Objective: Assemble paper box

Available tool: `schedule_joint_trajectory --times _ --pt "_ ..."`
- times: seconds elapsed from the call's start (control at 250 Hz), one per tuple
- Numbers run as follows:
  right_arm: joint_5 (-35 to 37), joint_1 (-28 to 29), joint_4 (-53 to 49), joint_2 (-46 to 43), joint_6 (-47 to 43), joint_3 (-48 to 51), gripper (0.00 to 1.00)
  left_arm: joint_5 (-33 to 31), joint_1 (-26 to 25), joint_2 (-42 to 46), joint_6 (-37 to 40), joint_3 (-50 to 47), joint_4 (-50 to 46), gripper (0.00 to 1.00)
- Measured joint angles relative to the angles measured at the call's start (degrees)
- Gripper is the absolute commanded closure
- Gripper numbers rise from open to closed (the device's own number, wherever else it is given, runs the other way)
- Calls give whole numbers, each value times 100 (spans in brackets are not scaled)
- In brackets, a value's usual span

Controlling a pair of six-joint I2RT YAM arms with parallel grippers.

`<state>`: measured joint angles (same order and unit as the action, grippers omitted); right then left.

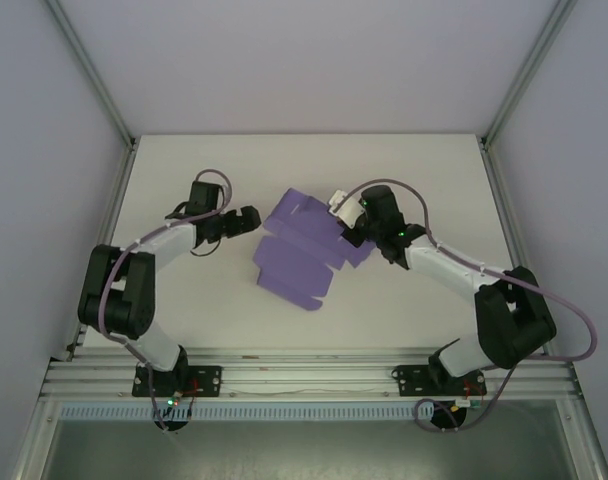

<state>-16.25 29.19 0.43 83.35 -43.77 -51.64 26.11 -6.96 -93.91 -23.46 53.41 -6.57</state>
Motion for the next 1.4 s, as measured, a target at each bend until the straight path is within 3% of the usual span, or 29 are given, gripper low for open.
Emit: schedule_joint_trajectory --times 0.292,0.624,1.255,1.403 --pt "-299 -273 -184 74 369 -142 100 1556 22 -140 68 -358 1287 11" --pt "-616 -428 -374 118 647 -380 100 2402 22 -138 44 -841 2026 13" --pt "-671 -428 -566 275 645 -387 100 2868 22 129 -39 -997 2500 12" --pt "-693 -428 -612 275 647 -389 100 3141 13 131 -13 -1084 2544 24"
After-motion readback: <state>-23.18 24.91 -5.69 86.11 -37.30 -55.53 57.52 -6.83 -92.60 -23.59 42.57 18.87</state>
